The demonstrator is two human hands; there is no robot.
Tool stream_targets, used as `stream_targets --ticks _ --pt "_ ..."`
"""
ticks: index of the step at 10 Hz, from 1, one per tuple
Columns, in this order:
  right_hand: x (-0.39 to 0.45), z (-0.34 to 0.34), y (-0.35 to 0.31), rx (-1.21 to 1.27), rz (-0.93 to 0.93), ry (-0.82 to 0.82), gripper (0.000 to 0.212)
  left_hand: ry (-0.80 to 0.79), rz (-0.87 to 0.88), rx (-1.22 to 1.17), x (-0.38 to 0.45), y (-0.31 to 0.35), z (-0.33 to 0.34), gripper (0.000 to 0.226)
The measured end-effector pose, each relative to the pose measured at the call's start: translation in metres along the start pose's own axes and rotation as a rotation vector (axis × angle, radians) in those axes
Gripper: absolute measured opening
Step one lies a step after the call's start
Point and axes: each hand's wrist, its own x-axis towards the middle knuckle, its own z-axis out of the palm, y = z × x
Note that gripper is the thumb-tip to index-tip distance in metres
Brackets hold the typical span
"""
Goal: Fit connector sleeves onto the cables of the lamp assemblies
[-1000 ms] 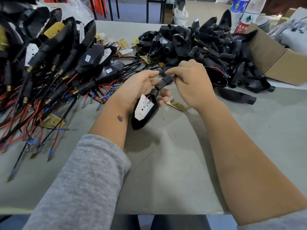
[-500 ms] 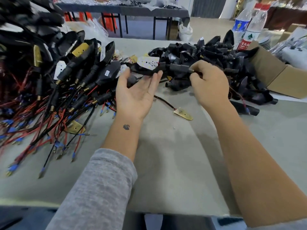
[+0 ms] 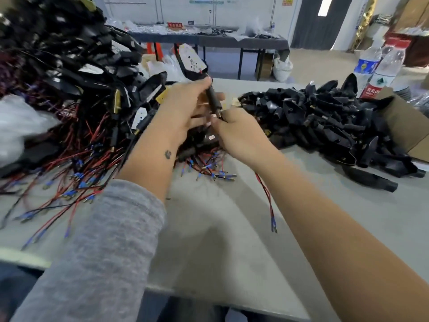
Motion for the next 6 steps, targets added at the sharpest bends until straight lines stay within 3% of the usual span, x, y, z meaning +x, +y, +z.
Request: stream_targets --ticks 1,2,3,5,6 --pt "0.025 0.034 -0.032 0.099 -0.019 -0.077 0.026 0.151 0.063 0.303 0.010 0.017 -0.040 0.014" --pt "0.033 0.069 -0.055 0.166 -0.045 -0.206 0.022 0.296 0.192 0.819 0.025 0.028 -0.077 0.025" --pt "0.031 0.099 -0.064 0.127 -0.085 -0.297 0.027 0.391 0.206 1.108 0.038 0.022 -0.106 0.026" --pt "0.021 0.091 -0.038 0.018 -0.135 -0.364 0.025 0.626 0.193 1.227 0.048 -0.013 -0.134 0.035" --pt "0.012 0.065 -0.021 0.025 -0.126 -0.306 0.024 0.706 0.183 1.217 0.046 -0.018 -0.124 0.031"
